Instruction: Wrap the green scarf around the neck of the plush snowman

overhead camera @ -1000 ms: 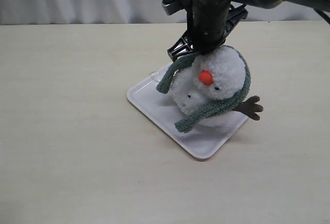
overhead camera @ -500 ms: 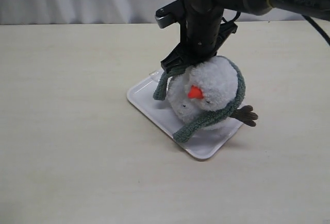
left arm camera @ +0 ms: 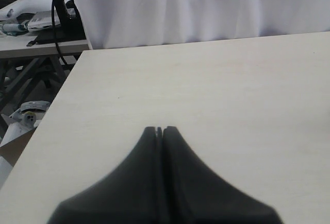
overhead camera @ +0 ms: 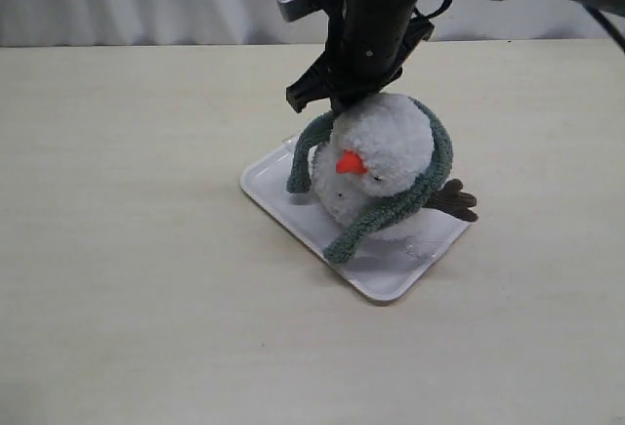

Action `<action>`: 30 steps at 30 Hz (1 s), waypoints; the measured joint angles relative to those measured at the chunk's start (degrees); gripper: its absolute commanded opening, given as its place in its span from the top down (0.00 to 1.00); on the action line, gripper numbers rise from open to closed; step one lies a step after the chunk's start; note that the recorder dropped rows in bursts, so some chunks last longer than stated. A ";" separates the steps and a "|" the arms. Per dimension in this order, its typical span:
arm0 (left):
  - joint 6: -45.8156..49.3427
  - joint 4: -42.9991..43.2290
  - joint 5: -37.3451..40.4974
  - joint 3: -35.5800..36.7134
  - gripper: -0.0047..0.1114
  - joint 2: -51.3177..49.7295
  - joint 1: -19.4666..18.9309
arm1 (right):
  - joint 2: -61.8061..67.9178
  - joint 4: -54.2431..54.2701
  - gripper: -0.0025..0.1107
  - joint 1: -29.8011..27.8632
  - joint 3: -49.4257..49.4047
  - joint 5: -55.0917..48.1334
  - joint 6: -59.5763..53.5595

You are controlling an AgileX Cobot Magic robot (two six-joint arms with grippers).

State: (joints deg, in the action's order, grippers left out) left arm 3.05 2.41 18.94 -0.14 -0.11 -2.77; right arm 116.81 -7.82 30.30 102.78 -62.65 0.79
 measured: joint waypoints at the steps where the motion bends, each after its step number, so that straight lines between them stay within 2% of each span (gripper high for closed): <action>1: 0.00 0.00 0.00 0.00 0.96 0.00 0.00 | -1.14 1.46 0.56 0.00 0.00 0.00 -1.55; 6: 0.00 0.00 0.00 0.00 0.96 0.00 0.00 | -4.83 10.87 0.56 0.14 0.16 -0.53 -11.90; 9: 0.00 0.00 0.00 0.00 0.96 0.00 0.00 | -5.23 10.36 0.56 3.06 0.25 -1.30 -19.87; 11: 0.00 0.00 0.00 0.00 0.96 0.00 0.00 | -5.23 5.44 0.56 6.44 0.25 -1.42 -23.07; 14: 0.00 0.00 0.00 0.00 0.96 0.00 0.00 | -3.68 -11.01 0.56 13.77 0.36 -1.68 -25.94; 18: 0.00 0.00 0.00 0.00 0.96 0.00 0.00 | 3.06 -25.88 0.56 18.83 0.36 -2.78 -28.37; 23: 0.00 0.00 0.00 0.00 0.96 0.00 0.00 | 11.59 -40.87 0.56 19.25 0.36 -4.31 -25.03; 30: 0.00 0.00 0.00 0.00 0.96 0.00 0.00 | 14.64 -44.72 0.56 18.68 0.36 -4.78 -26.77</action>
State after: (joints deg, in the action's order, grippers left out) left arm 3.05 2.41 18.94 -0.14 -0.11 -2.77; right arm 131.45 -52.53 48.97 103.14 -67.43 -25.98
